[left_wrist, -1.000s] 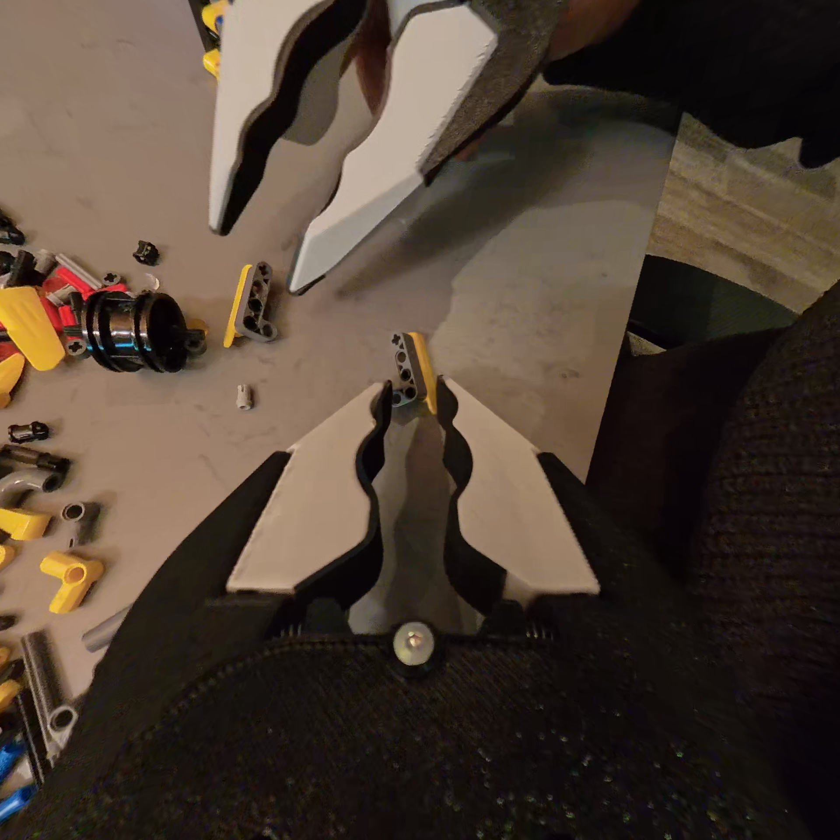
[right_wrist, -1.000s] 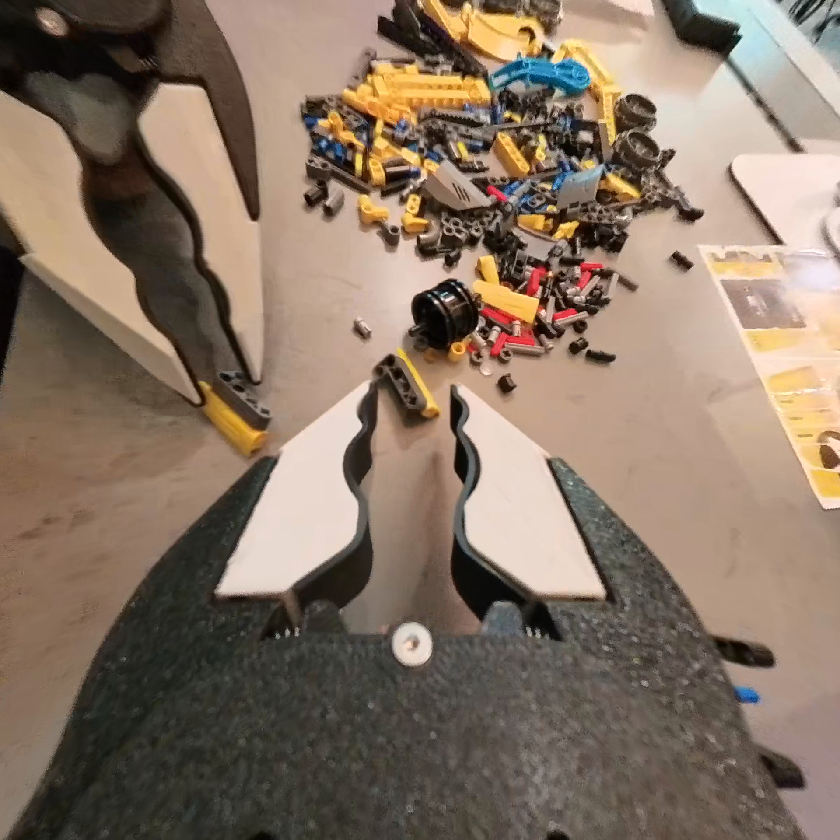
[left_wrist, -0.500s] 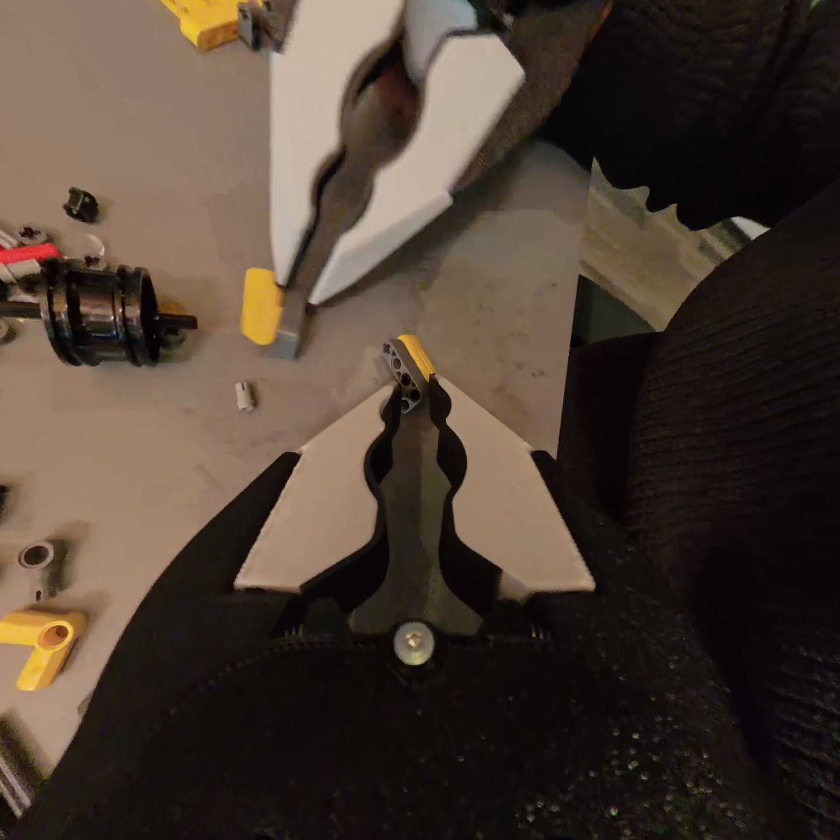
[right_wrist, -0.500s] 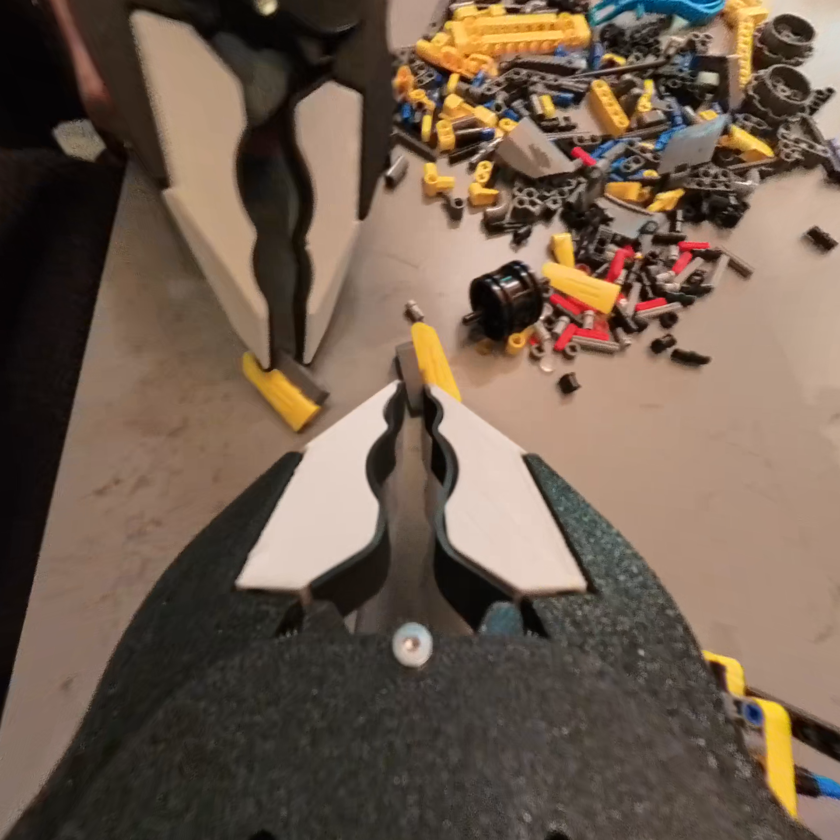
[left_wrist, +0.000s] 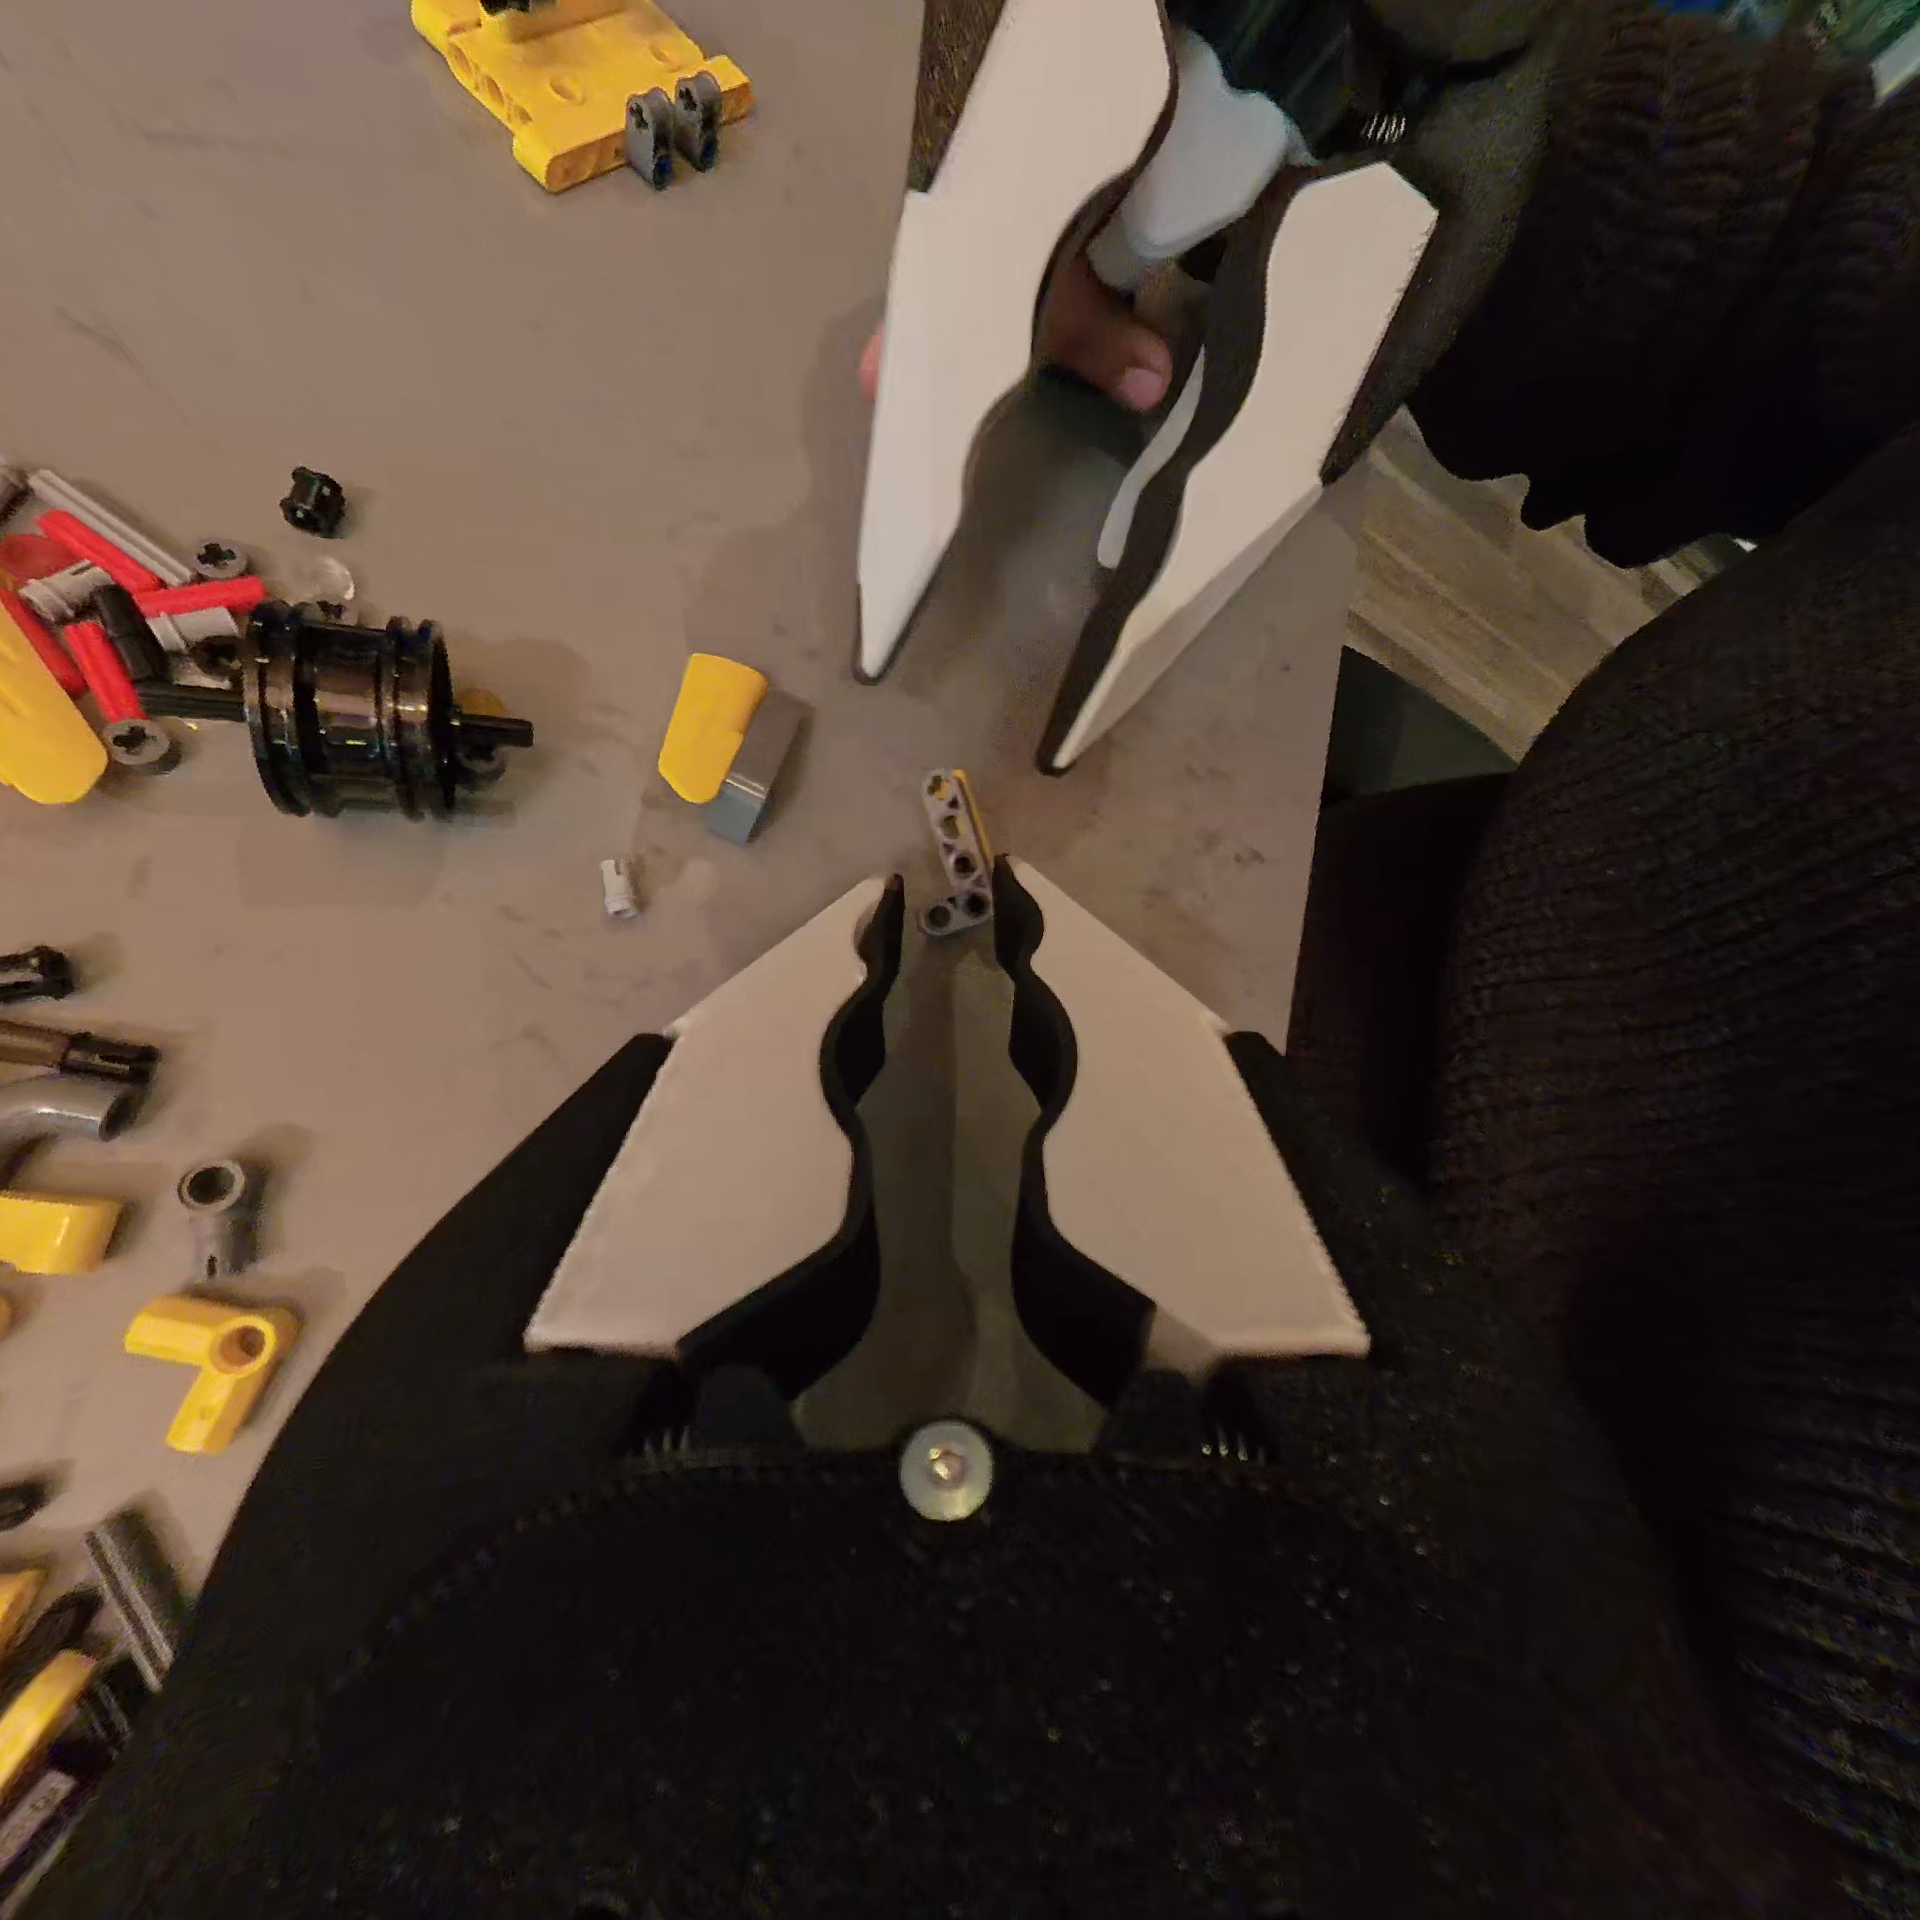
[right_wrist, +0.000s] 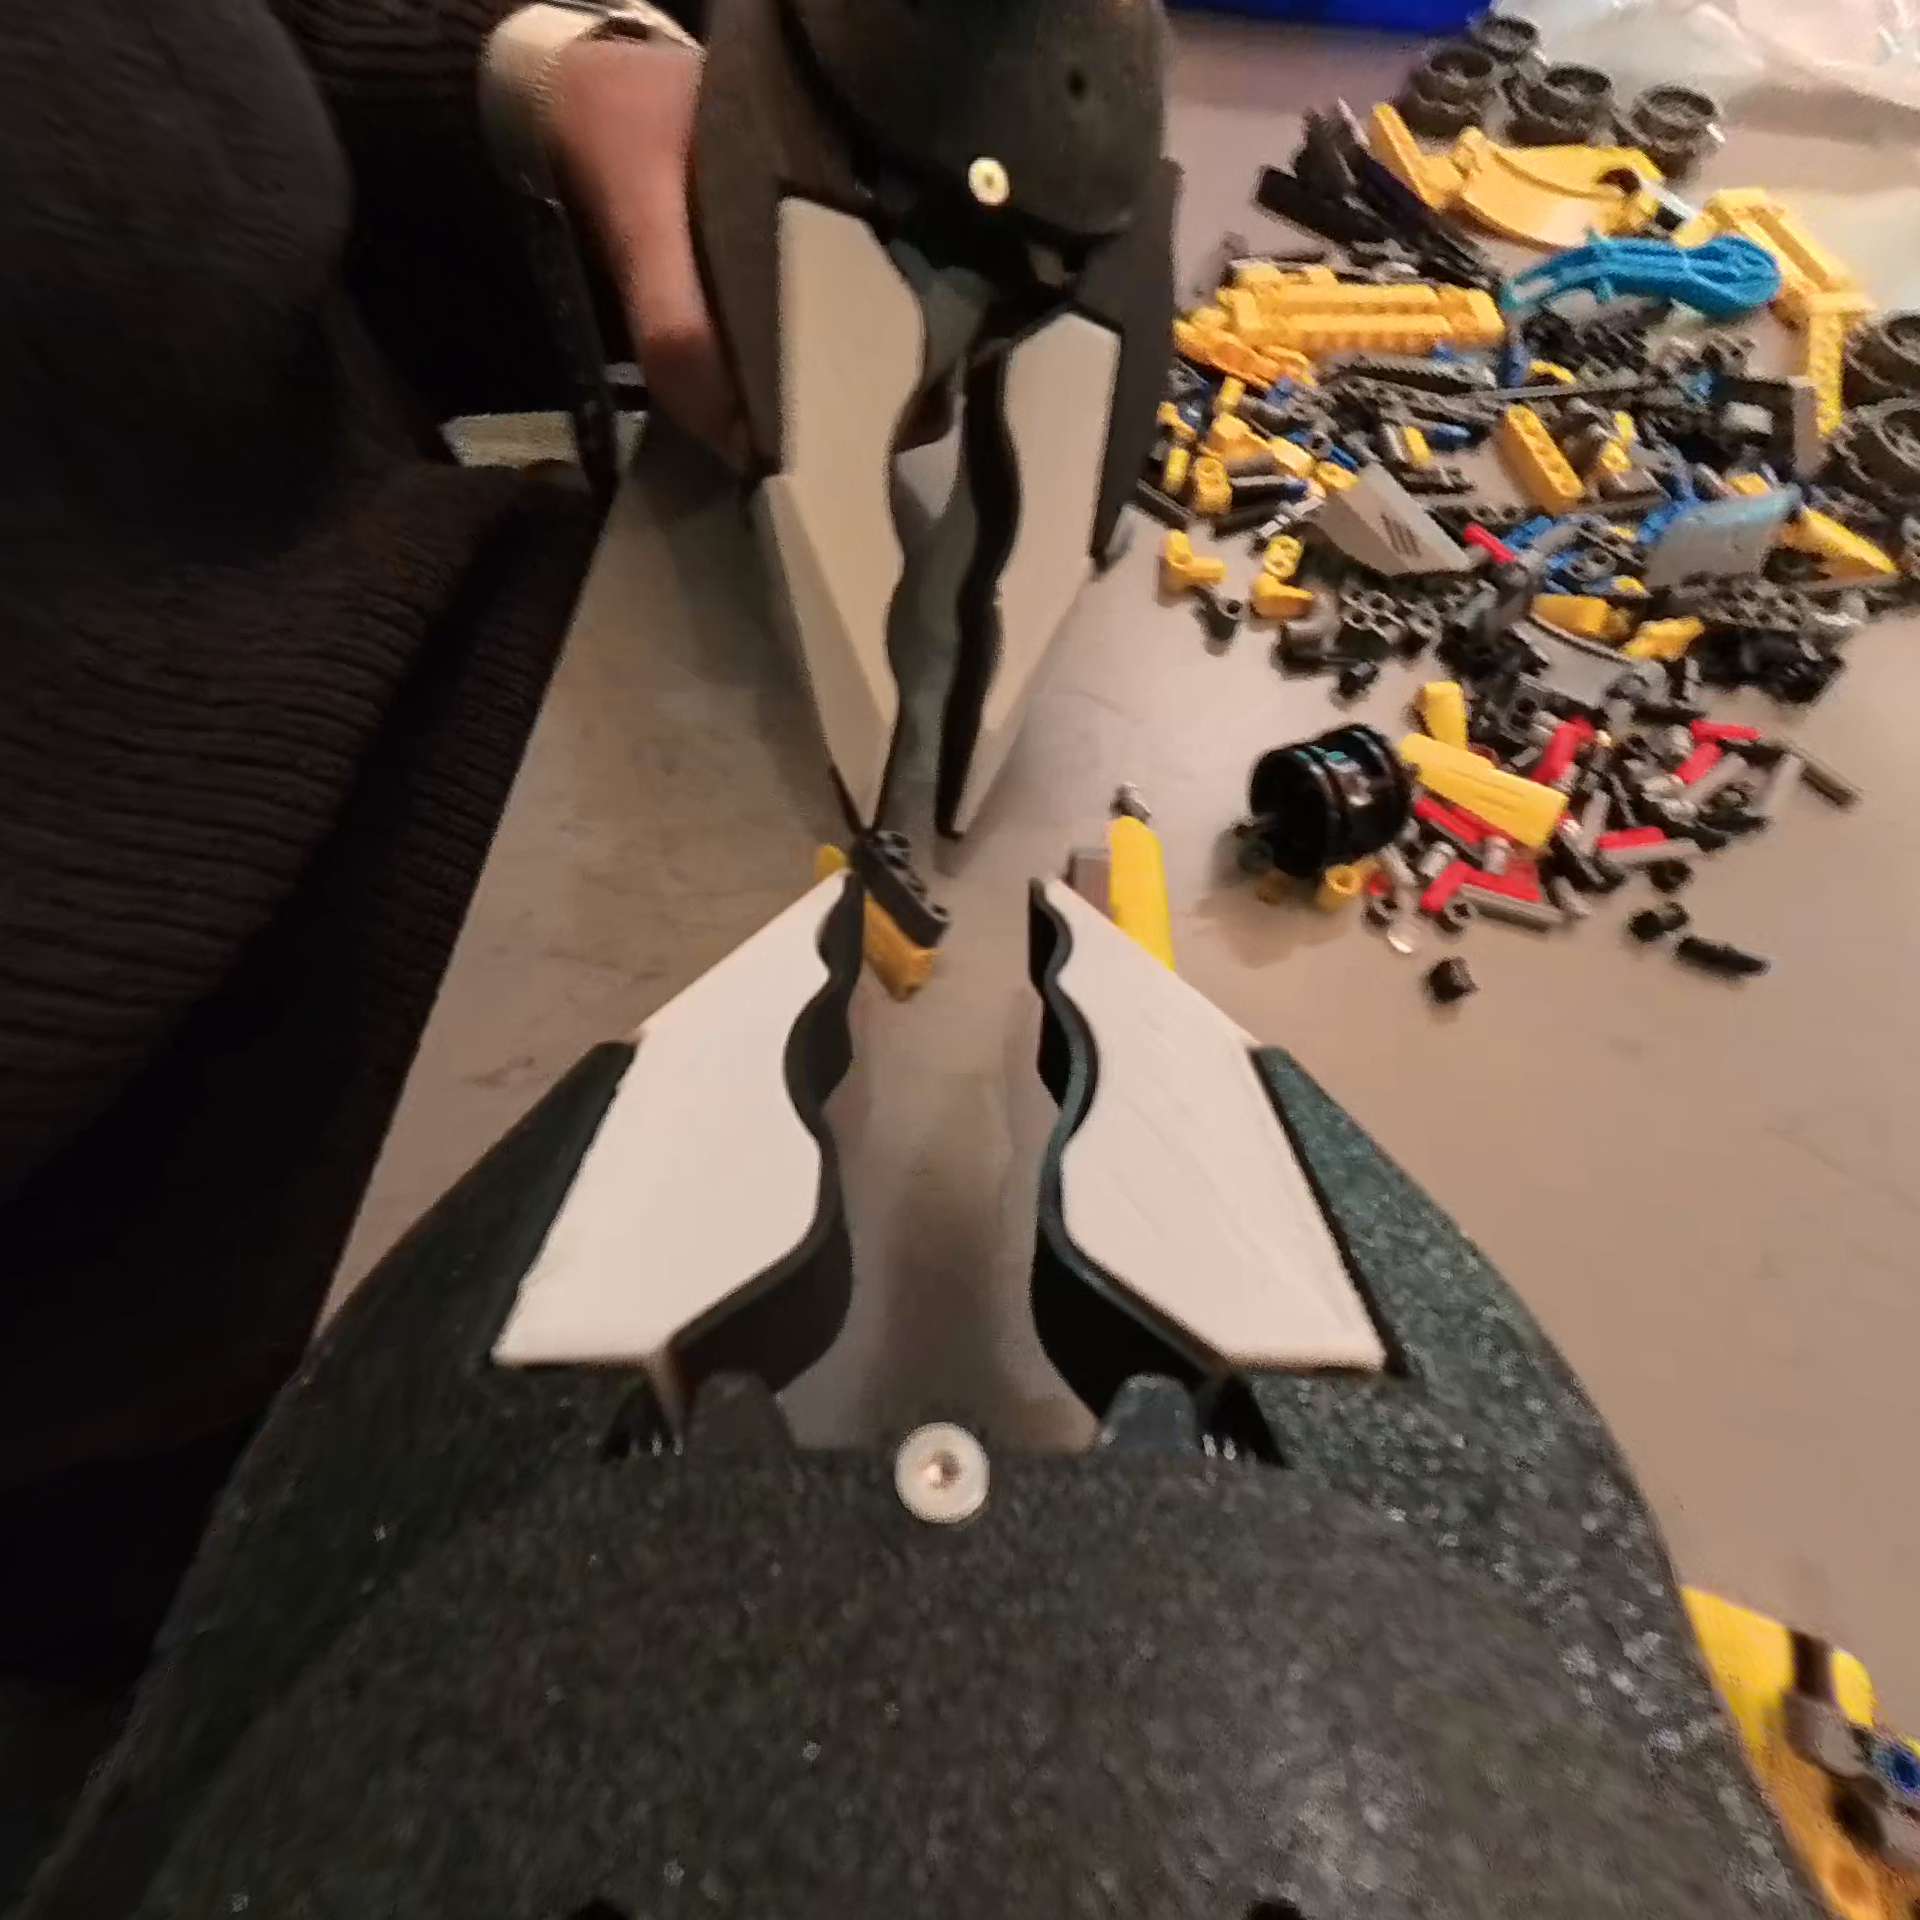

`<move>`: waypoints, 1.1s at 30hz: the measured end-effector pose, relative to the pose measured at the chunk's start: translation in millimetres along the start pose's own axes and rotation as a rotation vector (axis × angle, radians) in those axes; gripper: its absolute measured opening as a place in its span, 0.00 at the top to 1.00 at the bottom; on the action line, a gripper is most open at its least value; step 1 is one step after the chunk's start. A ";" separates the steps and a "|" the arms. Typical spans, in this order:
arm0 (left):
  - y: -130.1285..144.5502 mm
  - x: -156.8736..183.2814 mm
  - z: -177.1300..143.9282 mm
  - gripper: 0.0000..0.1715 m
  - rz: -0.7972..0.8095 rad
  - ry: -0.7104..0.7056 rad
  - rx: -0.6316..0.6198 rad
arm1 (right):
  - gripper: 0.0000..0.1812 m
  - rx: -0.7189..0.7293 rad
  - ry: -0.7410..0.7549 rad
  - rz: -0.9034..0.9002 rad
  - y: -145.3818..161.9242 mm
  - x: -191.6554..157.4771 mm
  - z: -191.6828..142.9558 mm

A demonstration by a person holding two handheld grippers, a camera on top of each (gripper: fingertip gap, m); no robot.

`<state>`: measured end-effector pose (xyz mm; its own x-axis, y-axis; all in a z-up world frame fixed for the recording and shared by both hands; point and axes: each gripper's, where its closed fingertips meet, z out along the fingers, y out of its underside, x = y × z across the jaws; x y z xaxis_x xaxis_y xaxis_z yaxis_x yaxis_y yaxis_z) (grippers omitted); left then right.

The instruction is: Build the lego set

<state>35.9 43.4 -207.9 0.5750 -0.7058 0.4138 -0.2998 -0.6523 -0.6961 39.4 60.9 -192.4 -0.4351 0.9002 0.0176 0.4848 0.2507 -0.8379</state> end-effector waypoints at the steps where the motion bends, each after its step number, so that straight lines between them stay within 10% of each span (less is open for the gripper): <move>1: 0.4 2.8 -1.5 0.92 0.006 0.002 0.005 | 0.83 0.003 -0.005 -0.029 -0.9 -4.6 0.3; 12: 8.2 17.8 0.5 0.90 0.172 -0.091 0.010 | 0.90 -0.096 0.034 -0.213 9.0 -15.1 16.8; 23: 7.1 4.9 2.5 0.82 0.178 -0.158 0.018 | 0.85 -0.167 -0.011 0.141 23.3 -4.4 16.2; 33: 3.9 -4.9 7.7 0.94 0.190 -0.222 -0.001 | 0.79 -0.152 0.066 0.173 21.9 -0.4 15.4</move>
<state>37.8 46.5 -217.2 0.6611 -0.7376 0.1375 -0.4186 -0.5147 -0.7483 38.6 60.6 -219.1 -0.2878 0.9544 -0.0797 0.6585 0.1367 -0.7401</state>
